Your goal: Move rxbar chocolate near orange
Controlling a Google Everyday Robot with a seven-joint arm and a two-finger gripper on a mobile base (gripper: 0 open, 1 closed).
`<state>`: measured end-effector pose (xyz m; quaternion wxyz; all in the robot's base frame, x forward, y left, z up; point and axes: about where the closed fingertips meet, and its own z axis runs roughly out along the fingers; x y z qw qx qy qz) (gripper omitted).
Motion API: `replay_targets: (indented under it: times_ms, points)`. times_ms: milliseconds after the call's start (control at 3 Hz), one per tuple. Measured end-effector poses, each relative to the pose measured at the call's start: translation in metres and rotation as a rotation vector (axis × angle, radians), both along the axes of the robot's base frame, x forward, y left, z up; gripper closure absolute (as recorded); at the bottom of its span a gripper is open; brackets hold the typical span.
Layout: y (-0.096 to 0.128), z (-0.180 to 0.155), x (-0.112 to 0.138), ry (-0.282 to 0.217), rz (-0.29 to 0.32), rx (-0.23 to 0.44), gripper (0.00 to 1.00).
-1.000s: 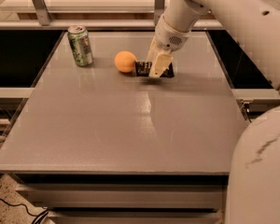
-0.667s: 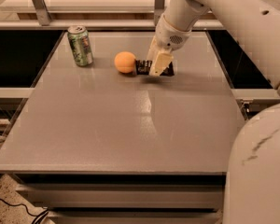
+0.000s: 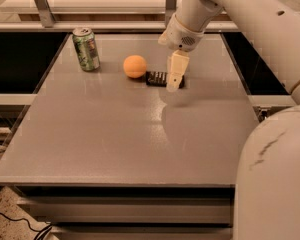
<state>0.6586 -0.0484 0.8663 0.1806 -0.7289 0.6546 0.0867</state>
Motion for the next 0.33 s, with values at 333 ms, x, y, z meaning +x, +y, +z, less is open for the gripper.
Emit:
replay_targets:
  times_ms: [333]
  points:
    - [0.0016, 0.0006, 0.0007, 0.001, 0.008, 0.007, 0.00]
